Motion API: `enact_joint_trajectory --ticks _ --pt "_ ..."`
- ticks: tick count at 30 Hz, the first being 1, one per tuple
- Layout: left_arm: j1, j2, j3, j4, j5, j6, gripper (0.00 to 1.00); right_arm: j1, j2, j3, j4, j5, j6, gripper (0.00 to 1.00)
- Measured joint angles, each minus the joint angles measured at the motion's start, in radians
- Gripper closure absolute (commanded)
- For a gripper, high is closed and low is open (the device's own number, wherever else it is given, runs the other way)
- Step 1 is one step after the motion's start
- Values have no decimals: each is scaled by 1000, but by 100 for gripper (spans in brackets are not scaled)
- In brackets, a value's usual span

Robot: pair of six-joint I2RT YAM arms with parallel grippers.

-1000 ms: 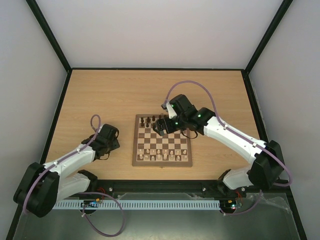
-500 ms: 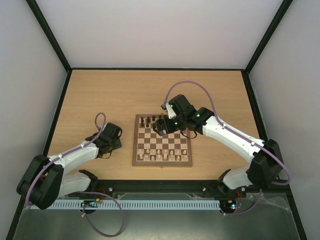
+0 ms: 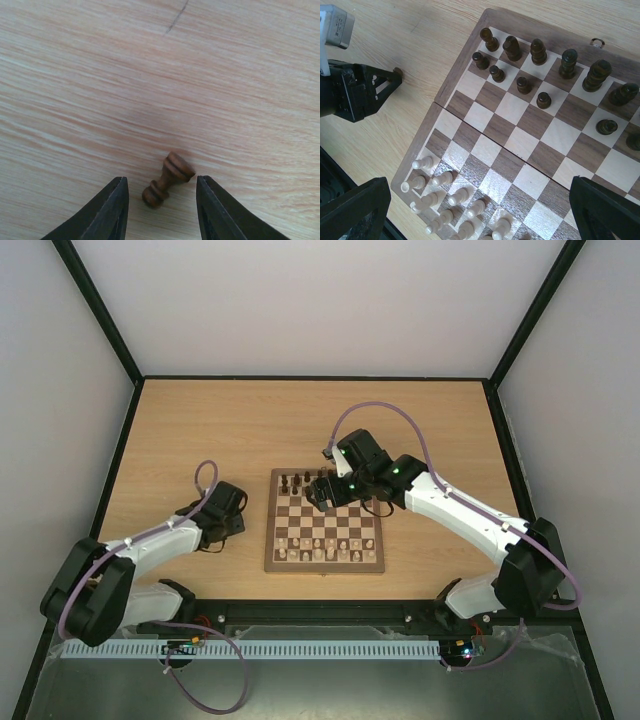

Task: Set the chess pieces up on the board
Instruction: Pick up the chess piece at the center of the board.

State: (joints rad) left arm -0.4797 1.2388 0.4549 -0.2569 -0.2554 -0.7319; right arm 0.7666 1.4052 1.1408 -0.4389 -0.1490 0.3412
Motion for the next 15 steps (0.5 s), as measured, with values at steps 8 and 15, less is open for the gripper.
enact_joint_trajectory --ticks 8,15 --pt "0 33 27 11 -4 14 63 0 1 0 0 5 0 1" --pt "0 67 56 14 -8 31 63 0 1 0 0 8 0 1"
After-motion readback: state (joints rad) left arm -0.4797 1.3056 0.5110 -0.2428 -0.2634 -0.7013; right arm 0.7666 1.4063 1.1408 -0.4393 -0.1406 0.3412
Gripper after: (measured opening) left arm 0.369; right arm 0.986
